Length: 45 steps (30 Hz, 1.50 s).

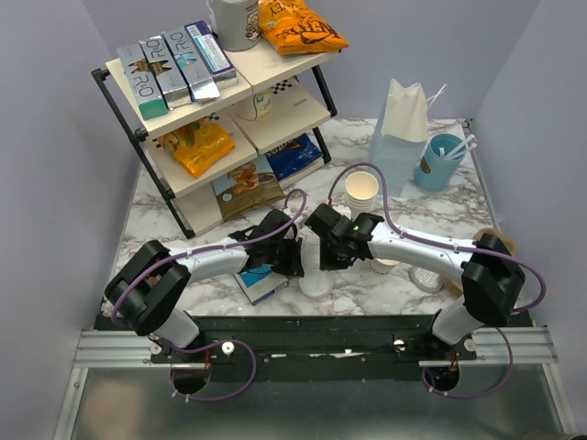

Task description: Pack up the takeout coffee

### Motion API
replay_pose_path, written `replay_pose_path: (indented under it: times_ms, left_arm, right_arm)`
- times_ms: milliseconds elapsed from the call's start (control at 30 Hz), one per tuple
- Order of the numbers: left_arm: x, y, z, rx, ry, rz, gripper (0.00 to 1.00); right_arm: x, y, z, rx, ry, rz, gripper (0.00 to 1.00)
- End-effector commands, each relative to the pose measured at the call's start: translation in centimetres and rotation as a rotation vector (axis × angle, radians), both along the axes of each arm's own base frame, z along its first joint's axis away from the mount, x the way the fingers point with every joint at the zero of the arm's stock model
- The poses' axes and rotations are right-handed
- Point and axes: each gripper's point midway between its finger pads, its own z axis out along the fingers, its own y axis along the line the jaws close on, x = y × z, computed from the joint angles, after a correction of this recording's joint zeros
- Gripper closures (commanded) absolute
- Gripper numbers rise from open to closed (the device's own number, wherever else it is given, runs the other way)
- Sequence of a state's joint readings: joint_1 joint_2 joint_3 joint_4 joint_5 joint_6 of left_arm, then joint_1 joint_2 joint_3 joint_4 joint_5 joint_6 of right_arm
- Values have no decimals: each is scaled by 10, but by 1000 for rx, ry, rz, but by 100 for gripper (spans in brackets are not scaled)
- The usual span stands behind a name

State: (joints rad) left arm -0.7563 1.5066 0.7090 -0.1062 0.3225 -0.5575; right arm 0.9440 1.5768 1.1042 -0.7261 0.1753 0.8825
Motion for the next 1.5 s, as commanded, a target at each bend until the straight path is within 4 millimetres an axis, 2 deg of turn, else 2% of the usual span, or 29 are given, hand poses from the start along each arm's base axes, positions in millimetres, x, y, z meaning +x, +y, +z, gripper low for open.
replay_pose_path:
  times_ms: [0,233,367,900,1200,1367,1467]
  left_arm:
    - [0,0,-4,38,-8,-6,100]
    - [-2,-1,-9,54,-8,-13,100]
    - [-4,-2,-8,59,-12,-21,100]
    - [-4,-2,-7,75,-26,-21,100]
    - [-6,-5,-6,73,-26,-32,100]
    - [-6,-5,-6,73,-27,-31,100]
    - [-7,-6,-5,70,-28,-33,100]
  right_arm:
    - [-3,3,0,0,9,1,69]
    - [-2,-14,-1,-74,-8,-32,68]
    - [-8,-28,-13,-148,27,-56,68]
    - [-24,-36,-26,-151,93,-62,69]
    - [-22,-28,-23,-110,78,-38,83]
    - [-23,-23,-21,-78,79,-31,98]
    - [-21,-19,-15,-43,57,-29,99]
